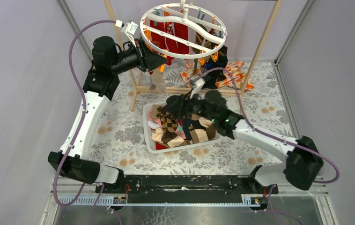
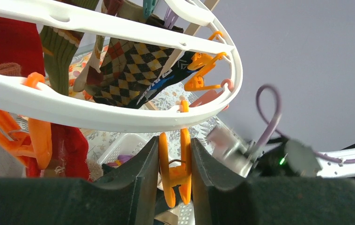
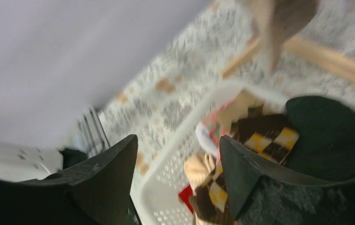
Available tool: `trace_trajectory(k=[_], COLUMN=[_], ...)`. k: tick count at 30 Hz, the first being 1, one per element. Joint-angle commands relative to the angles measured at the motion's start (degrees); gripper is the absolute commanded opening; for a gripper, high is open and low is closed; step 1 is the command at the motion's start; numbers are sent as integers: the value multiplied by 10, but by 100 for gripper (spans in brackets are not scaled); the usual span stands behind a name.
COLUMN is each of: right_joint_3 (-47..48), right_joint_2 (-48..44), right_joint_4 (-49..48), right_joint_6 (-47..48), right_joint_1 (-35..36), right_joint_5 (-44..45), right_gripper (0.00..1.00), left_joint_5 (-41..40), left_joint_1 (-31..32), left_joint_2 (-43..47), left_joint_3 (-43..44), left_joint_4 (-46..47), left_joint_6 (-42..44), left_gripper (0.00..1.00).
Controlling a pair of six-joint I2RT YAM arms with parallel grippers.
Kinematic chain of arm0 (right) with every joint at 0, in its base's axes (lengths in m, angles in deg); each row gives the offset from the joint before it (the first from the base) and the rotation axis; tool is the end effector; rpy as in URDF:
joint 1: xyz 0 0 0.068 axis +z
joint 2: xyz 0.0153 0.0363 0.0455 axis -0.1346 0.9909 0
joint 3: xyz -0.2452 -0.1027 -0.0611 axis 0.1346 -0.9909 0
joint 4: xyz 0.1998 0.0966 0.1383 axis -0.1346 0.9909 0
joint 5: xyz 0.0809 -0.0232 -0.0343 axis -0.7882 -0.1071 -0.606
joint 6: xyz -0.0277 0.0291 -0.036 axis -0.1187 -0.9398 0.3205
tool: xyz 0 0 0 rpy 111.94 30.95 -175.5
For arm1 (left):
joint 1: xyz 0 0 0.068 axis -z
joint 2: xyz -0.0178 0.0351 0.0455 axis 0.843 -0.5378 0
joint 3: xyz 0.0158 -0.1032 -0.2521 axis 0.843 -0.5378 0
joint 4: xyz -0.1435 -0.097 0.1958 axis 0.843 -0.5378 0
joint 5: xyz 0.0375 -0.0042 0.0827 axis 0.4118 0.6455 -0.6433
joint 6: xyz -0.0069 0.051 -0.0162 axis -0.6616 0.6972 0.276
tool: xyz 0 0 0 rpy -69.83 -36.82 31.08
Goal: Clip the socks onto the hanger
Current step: Pick up the sock from the bin.
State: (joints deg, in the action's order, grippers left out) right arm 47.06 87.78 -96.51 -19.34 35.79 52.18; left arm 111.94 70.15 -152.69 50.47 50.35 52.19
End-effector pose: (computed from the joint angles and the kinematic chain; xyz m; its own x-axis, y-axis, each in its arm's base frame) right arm 0.2170 0.2181 0.3407 -0.3379 0.2704 -0.9015 -0.7743 0.4646 0.4296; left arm 0.2865 -0.0895 0.4841 -0.4216 -0.2611 -0.8684 0.7114 0.4986 -0.4953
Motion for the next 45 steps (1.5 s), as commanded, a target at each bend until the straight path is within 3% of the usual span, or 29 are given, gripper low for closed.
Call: trace_trajectory(k=[1, 8, 28, 37, 45], right_joint_3=[55, 87, 246, 273, 243], right_joint_2=[54, 141, 323, 346, 293], right_joint_4=[82, 94, 176, 199, 158], right_joint_6=[126, 219, 325, 321, 310], right_joint_1=[77, 145, 154, 157, 159], right_joint_5=[101, 270, 394, 423, 429], right_gripper=[72, 75, 66, 50, 8], left_joint_5=[11, 12, 18, 23, 23], left_joint_1=[0, 0, 0, 0, 0], left_joint_2=[0, 0, -5, -7, -4], left_joint_3=[11, 13, 12, 14, 8], left_joint_4=[-2, -1, -4, -2, -3], left_joint_6=[-3, -8, -8, -5, 1], left_gripper=[14, 6, 0, 0, 0])
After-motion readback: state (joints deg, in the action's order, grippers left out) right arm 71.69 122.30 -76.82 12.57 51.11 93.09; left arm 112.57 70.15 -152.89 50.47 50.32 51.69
